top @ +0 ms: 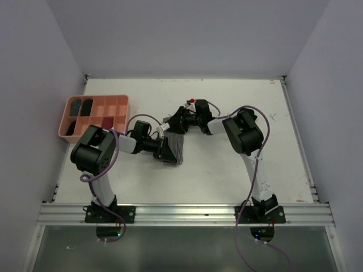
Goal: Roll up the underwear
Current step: Fold the underwear
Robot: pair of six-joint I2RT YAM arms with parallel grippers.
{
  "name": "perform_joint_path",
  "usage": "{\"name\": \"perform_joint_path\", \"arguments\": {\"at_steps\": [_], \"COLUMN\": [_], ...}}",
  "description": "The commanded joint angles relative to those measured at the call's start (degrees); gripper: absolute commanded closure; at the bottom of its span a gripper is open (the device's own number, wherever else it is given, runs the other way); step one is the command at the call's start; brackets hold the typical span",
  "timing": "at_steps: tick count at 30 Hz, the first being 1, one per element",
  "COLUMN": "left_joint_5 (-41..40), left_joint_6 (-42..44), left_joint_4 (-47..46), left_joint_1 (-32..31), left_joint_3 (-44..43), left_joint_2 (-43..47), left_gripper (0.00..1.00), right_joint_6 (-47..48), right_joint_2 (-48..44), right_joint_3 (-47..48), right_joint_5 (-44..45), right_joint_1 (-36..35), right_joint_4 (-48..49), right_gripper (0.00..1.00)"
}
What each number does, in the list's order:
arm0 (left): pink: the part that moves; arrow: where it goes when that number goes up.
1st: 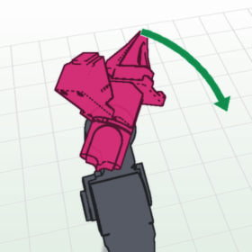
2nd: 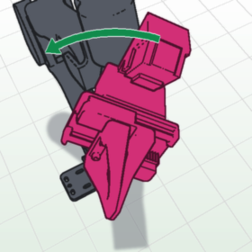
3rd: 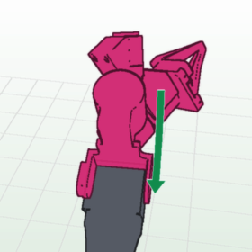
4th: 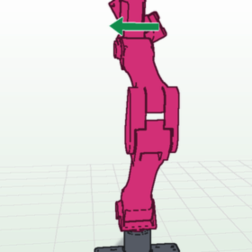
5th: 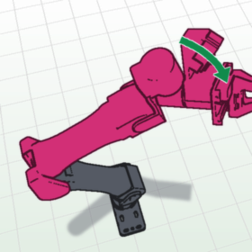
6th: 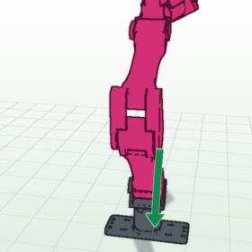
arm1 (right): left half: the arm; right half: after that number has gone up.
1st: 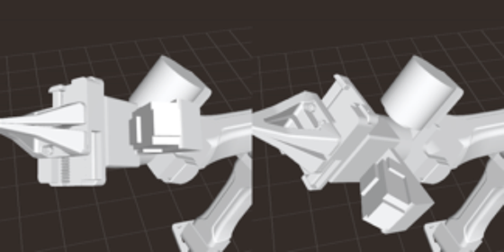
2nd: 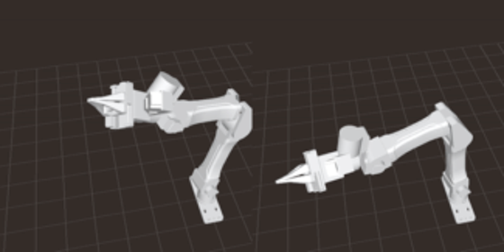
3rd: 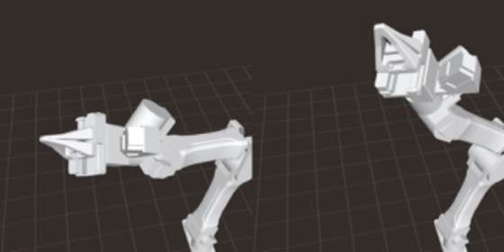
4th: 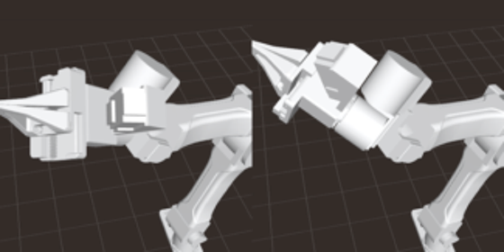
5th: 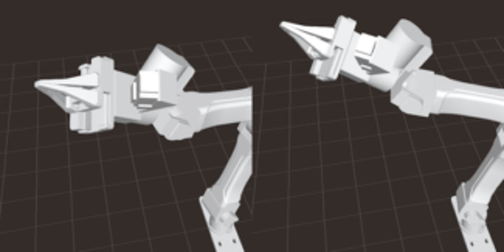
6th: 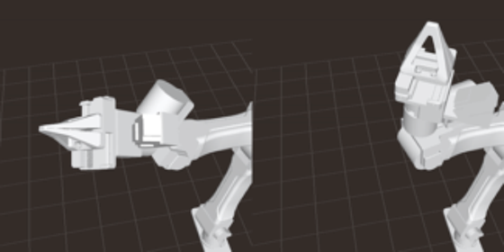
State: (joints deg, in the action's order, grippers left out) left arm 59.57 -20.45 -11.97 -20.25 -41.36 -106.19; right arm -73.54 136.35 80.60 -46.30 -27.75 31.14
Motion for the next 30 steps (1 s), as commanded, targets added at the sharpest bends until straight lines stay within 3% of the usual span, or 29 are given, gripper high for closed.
{"name": "perform_joint_path", "arguments": {"at_steps": [1,8,17,22,30], "left_joint_5": [-9.8,-9.8,-9.6,-8.9,-11.6], "left_joint_6": [3.0,2.7,3.4,5.2,13.4], "left_joint_4": [3.0,2.5,3.2,5.5,14.4], "left_joint_1": [0.3,0.3,0.2,-0.1,-4.8], "left_joint_3": [2.1,2.2,1.3,-1.2,-8.0], "left_joint_2": [-2.8,-3.1,-2.8,-1.0,13.6], "left_gripper": [0.69,0.69,0.67,0.54,0.39], "right_joint_6": [0.6,-1.4,3.1,6.7,3.3], "right_joint_2": [2.0,-0.4,5.9,8.0,0.5], "right_joint_3": [3.6,9.5,10.5,13.0,10.9], "right_joint_5": [3.2,2.4,3.5,3.9,1.0], "right_joint_1": [1.2,1.3,1.4,2.1,2.1], "right_joint_4": [-0.2,0.7,-3.8,-6.1,-1.6], "right_gripper": [0.47,0.47,0.47,0.47,0.47]}}
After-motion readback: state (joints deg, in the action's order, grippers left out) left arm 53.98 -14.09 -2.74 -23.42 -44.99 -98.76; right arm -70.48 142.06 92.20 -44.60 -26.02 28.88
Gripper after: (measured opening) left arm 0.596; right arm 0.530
